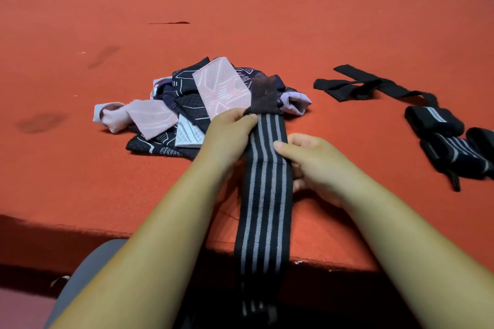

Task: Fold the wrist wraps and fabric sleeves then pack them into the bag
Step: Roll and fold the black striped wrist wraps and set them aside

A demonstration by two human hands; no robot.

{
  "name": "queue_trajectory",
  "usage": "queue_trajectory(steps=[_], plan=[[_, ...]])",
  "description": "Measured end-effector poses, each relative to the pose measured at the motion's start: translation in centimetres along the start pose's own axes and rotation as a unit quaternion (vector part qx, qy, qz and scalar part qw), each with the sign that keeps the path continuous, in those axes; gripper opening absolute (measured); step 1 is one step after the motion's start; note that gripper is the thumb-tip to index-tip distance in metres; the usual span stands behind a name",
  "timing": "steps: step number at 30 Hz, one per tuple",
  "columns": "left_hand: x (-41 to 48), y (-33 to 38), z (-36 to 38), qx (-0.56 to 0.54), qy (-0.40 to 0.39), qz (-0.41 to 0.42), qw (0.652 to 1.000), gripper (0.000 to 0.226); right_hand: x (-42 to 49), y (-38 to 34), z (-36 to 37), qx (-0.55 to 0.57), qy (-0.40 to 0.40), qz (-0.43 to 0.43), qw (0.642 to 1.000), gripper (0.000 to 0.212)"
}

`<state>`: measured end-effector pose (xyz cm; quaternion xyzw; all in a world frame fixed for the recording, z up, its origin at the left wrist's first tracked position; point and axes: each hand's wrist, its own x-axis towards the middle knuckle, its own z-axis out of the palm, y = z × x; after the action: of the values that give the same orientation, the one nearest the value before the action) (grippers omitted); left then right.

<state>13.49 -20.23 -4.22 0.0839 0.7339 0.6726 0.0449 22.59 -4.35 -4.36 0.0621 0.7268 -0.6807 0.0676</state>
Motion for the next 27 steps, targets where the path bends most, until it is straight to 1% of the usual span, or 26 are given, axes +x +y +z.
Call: queue_trajectory(steps=[3,6,10,12,15,18,22,27], plan=[[0.2,0.0,-0.2,0.038,0.009,0.021,0.999,0.028,0.3,0.0,-0.2,0.013,0.020,-0.012,1.000,0.014],[-0.1,0.1,-0.5,0.004,0.001,0.032,0.999,0.017,0.4,-0.3,-0.5,0.056,0.010,-0.010,0.998,0.012],[-0.7,0.5,-0.5,-0.040,-0.034,0.035,0.998,0.020,0.3,-0.5,-1.1,0.061,0.017,-0.006,0.998,0.025],[-1.0,0.7,-0.5,-0.048,-0.058,0.045,0.996,0.022,0.2,-0.4,-1.3,0.051,0.024,-0.008,0.998,0.027],[-1.2,0.7,-0.6,-0.021,-0.083,0.068,0.994,0.020,0.2,-0.3,-1.9,0.043,0.031,-0.014,0.998,0.024],[-0.9,0.5,-0.8,0.007,-0.096,0.092,0.991,0.023,0.2,-0.2,-2.3,0.044,0.029,-0.023,0.998,0.030],[-1.1,0.5,-0.9,-0.001,-0.124,0.098,0.987,0.023,0.0,0.0,-2.7,0.035,0.030,-0.028,0.999,0.016],[-1.1,0.5,-1.0,0.002,-0.137,0.115,0.984,0.023,0.1,0.1,-2.9,0.037,0.031,-0.034,0.998,0.020]])
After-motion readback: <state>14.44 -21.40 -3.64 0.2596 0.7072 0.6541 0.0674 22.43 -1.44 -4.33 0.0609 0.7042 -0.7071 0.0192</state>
